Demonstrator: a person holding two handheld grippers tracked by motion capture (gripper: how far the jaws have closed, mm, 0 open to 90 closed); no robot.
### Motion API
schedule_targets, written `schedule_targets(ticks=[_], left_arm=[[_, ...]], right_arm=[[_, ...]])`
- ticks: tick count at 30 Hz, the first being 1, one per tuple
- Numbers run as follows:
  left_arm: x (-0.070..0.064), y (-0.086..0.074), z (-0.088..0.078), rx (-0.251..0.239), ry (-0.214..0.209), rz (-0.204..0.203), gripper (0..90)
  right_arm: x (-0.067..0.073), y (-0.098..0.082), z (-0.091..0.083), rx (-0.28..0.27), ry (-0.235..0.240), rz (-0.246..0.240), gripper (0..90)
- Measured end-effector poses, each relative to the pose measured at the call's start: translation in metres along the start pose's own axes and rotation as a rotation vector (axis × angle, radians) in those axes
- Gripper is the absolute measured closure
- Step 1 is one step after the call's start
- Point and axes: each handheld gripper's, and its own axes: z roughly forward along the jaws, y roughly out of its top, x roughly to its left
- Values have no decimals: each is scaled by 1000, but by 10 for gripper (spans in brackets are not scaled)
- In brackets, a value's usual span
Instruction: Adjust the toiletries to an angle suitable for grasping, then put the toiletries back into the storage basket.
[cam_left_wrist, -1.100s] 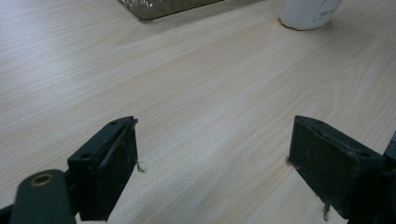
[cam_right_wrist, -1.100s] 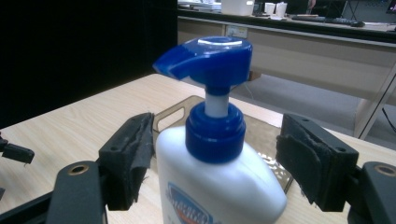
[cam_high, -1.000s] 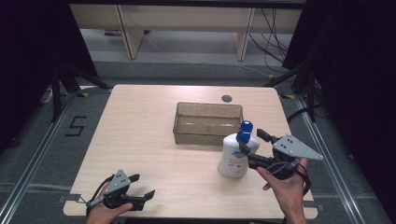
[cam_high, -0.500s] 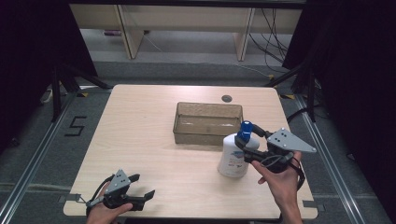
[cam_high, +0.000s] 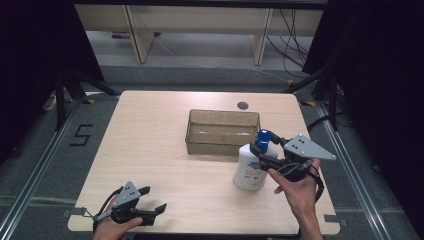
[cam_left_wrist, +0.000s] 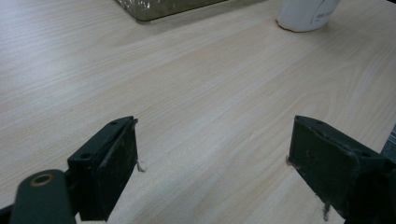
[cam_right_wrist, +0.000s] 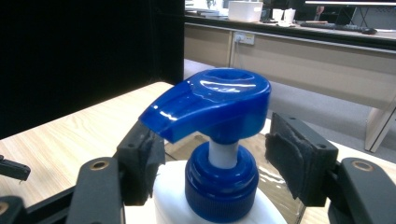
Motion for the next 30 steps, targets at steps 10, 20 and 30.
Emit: schedule_targets(ticks=[10,20,30], left_arm=[[0,0,1,2,-3,-7,149],[-1,0,0,0,-4,-6,149],[-2,0,-1,3,-6,4,149]], right_arm=[[0,0,7,-5,17,-5,441],[-3,-1,5,-11,17,9,600],[-1,-2,4,-35,-6,10,622]])
